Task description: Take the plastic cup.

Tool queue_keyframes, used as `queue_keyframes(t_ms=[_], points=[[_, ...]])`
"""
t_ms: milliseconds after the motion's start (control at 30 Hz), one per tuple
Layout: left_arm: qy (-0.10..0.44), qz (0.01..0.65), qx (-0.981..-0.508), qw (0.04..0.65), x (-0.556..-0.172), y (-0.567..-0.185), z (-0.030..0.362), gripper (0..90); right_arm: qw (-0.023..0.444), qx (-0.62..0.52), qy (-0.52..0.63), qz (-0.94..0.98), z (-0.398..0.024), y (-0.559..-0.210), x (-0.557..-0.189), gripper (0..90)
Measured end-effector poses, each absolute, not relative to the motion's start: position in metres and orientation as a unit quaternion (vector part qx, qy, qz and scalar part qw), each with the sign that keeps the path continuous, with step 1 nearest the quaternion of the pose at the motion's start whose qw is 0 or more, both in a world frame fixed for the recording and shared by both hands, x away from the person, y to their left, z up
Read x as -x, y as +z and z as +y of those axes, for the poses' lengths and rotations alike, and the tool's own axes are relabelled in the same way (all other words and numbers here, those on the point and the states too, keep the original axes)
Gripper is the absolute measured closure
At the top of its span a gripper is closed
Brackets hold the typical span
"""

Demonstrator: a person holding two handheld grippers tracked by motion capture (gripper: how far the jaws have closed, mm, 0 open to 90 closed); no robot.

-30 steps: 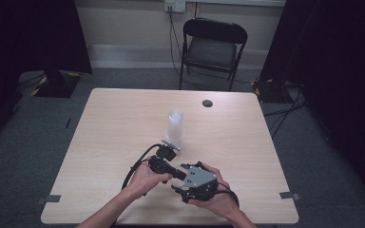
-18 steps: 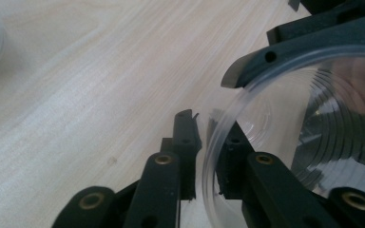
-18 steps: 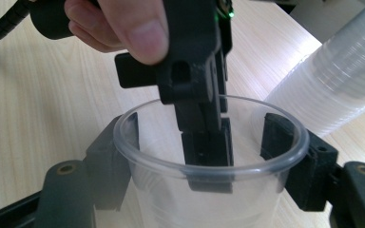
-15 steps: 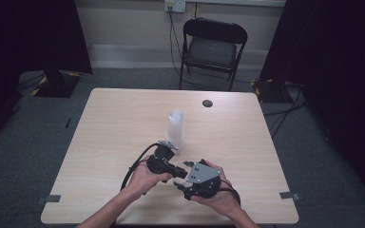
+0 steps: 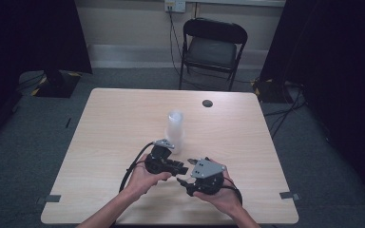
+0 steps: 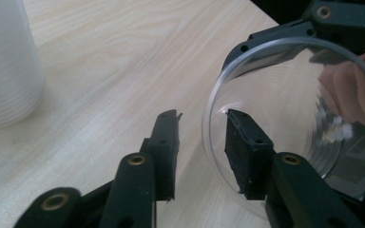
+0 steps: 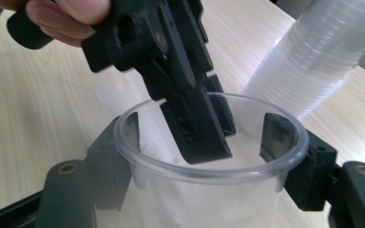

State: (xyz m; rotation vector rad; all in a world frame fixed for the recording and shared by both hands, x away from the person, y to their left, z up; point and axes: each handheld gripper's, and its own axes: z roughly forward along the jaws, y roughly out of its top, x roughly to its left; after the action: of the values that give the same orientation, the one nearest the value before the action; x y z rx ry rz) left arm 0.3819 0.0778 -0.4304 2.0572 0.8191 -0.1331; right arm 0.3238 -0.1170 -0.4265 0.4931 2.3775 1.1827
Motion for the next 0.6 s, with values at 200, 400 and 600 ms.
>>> queue_keyframes(t_ms=[200,400,600], points=[[-0.031,0.334,-0.817,0.469,-0.380,-0.430,0.082,53.6,0.218,-0.191,0.429,0.856,-0.120,-0.426,-0.328,29.5],[-0.006,0.334,-0.808,0.485,-0.383,-0.430,0.089,41.0,0.218,-0.202,0.428,0.853,-0.122,-0.427,-0.334,29.5],[0.027,0.335,-0.791,0.512,-0.379,-0.423,0.095,28.8,0.222,-0.217,0.424,0.851,-0.127,-0.430,-0.336,29.2]])
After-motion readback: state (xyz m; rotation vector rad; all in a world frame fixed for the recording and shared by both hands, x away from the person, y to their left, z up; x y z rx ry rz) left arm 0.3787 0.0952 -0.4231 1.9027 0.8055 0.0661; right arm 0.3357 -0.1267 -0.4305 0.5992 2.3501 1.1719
